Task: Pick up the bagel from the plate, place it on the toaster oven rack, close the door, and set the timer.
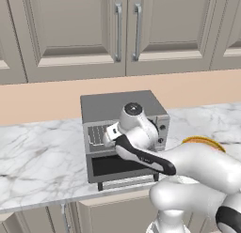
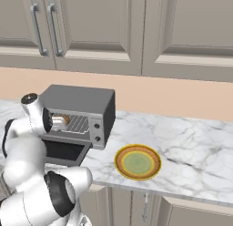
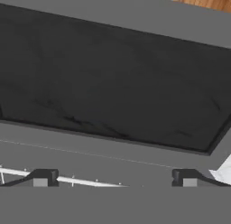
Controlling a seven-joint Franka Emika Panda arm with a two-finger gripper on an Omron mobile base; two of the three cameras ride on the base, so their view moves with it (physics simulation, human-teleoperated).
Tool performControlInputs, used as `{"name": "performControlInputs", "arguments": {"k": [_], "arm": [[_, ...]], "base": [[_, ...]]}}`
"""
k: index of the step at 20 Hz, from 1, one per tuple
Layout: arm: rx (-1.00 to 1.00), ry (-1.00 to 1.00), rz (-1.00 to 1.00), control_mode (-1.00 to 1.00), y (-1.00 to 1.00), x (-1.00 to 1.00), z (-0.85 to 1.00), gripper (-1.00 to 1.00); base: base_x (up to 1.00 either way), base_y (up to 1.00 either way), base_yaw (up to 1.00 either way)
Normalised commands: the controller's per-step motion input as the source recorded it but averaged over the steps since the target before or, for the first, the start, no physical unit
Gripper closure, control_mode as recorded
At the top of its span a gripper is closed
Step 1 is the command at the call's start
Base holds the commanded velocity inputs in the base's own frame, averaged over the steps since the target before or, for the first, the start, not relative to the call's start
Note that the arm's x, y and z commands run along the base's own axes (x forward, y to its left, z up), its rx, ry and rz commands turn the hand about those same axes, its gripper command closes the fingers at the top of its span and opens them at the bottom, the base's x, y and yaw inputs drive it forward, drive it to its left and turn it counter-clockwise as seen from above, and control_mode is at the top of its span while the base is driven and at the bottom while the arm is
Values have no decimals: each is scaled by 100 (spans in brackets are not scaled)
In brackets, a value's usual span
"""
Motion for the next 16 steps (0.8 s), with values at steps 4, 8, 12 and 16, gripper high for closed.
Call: {"name": "performControlInputs", "arguments": {"k": [4, 8, 12, 16], "arm": [[0, -7, -6, -100, 0, -100, 67, -100], [0, -3, -22, -100, 14, -100, 35, -100], [-16, 0, -13, -100, 57, -97, 24, -100], [-28, 1, -4, -100, 81, -64, 23, -100]], "base": [[0, 0, 0], [0, 0, 0], [0, 0, 0], [0, 0, 0]]}}
